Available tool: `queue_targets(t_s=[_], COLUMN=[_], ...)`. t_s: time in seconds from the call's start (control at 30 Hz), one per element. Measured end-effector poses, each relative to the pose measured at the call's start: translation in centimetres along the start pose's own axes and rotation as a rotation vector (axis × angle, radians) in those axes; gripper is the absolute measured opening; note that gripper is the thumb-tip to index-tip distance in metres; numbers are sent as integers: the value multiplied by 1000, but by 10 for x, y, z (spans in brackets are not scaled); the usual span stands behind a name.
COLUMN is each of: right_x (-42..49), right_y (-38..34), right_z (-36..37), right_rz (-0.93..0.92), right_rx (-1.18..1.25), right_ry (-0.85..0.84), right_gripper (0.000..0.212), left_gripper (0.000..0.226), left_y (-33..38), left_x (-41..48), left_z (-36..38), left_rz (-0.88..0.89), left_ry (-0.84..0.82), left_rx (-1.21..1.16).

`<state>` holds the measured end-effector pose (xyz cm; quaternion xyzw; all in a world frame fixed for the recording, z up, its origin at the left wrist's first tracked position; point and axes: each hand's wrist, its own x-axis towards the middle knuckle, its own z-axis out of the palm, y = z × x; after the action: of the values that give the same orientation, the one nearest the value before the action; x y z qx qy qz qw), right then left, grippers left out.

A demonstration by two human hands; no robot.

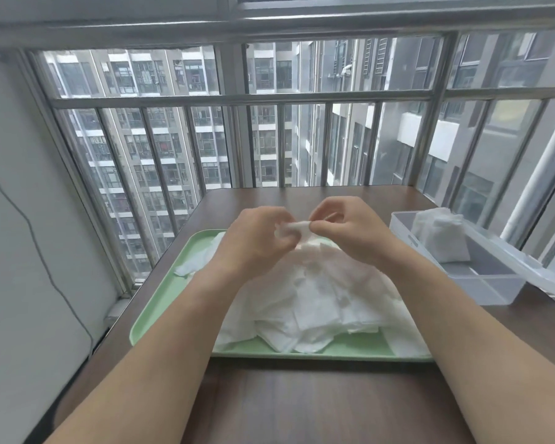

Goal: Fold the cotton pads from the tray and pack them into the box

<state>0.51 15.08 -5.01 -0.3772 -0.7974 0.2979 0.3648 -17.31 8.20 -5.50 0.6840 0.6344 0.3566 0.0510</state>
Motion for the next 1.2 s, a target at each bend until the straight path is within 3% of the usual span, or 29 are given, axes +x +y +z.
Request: queue_targets(t_s=[0.07,0.2,0.33,0.5,0.7,0.9,1.07,1.2], right_x=[-2,-9,-11,-11,-14,-16,-15,-13], right_y=[-2,-5,-5,-4,-5,-1,3,6], right_z=[-2,-7,-9,-23,-32,-35,-37,-35], right_rz=[-19,23,42,131,162,159,158,176], right_rx=[114,310,409,674,689,660,690,756], right_ry=[22,-54,-67,85,230,249,231,221], right_gripper=[5,26,11,14,14,29,32,28], left_gripper=[13,16,10,7,9,48,51,31], left_y=[-1,3,6,11,42,59,52,46], left_x=[0,-2,-5,-3,6,16,20,17], left_z=[1,-2,-2,2,12,26,31,26], left_rz=[3,-13,-28,36,143,150,149,184], left_ry=[57,88,60,52,-284,-593,-518,-351], left_rx=[-110,-416,-509,-325,10,79,37,-92])
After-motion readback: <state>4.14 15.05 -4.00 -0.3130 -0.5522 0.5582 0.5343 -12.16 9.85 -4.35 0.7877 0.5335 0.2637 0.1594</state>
